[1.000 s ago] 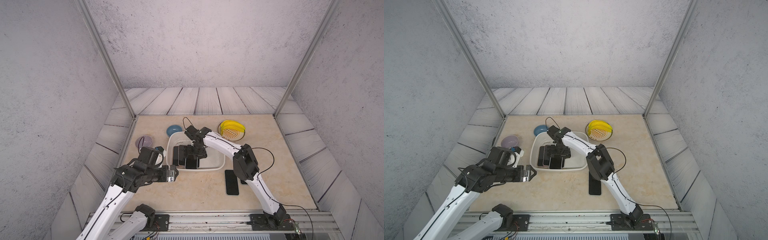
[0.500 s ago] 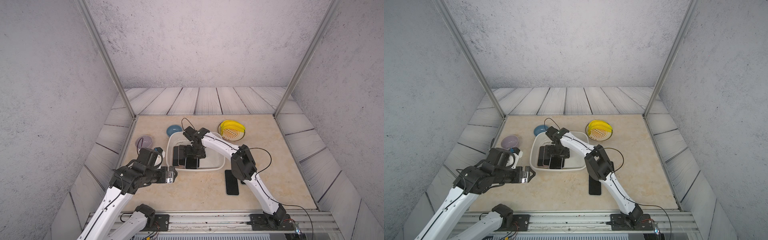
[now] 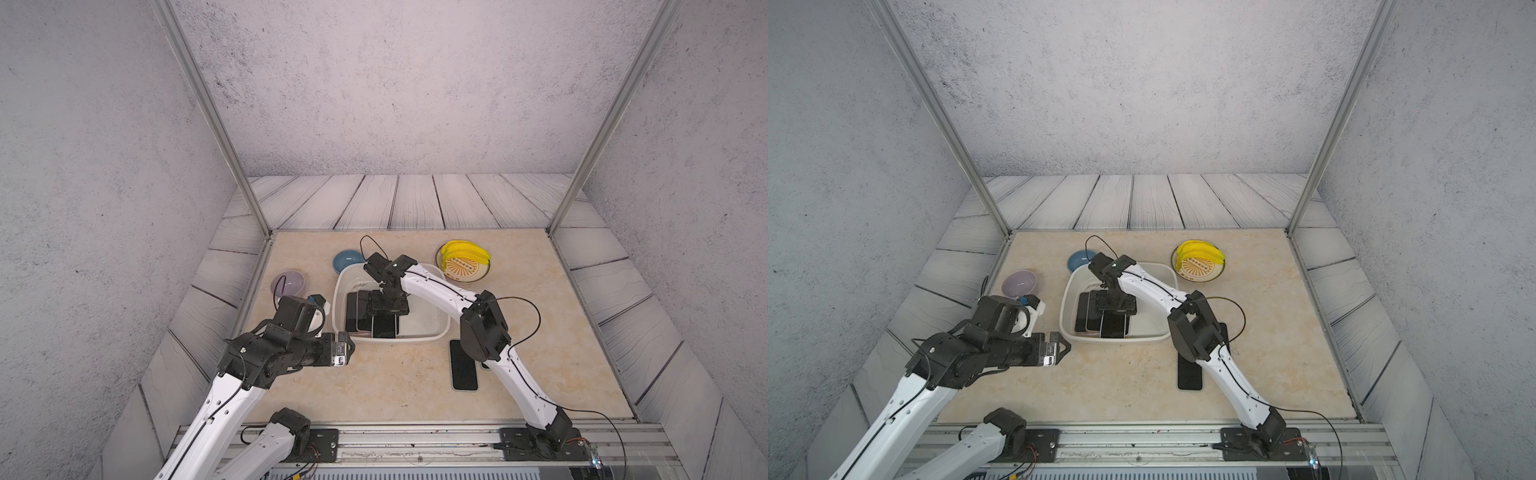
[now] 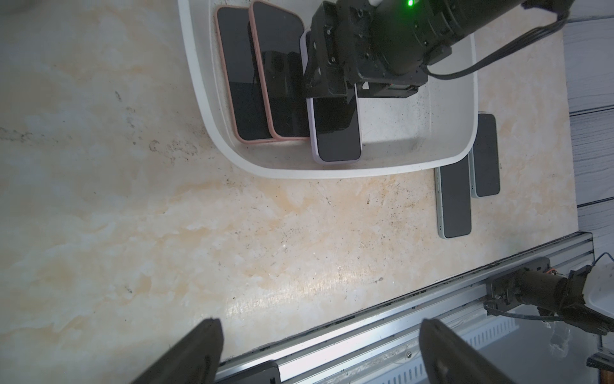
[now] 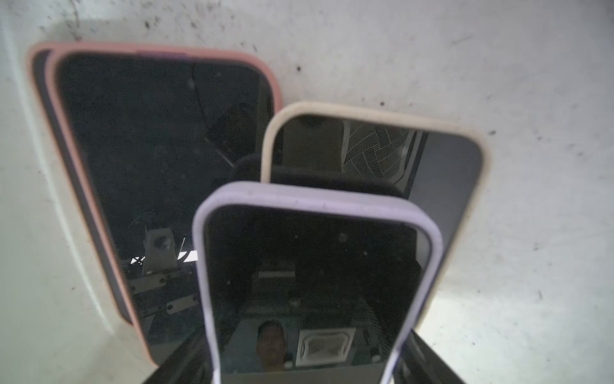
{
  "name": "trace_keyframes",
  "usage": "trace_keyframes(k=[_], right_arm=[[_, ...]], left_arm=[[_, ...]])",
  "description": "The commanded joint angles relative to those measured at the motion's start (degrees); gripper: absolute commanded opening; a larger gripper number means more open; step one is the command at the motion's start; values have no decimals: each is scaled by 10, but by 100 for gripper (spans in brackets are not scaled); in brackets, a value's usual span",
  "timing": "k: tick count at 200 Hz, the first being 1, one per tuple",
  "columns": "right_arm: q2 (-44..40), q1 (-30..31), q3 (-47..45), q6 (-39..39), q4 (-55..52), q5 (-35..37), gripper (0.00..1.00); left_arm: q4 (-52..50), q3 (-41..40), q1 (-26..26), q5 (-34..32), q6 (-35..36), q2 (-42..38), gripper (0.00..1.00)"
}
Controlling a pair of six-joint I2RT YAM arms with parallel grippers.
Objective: Take the phone out of the storage box
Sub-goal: Pick up the phone from the storage box.
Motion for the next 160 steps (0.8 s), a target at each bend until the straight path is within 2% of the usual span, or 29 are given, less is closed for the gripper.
trace_keyframes(k=[1,46,80,124,160], right_arm=[[-62,-15,-19,-19,-33,40,78],[-146,-52,-74,-25,-13,23,78],[-193,-78,-98,-28,-12,-8,78],[-260,-82,-135,-50,-36,-55,78],[-346,-82,-248,-47,4,-131,77]], left_arm=[[23,-3,4,10,-3,9,99],[77,-7,4,62,-24,32,98],[143,-29,4,127,-42,34,99],[316,-106,3,194,-116,16,100],[409,-137,-13,211,-158,37,94]])
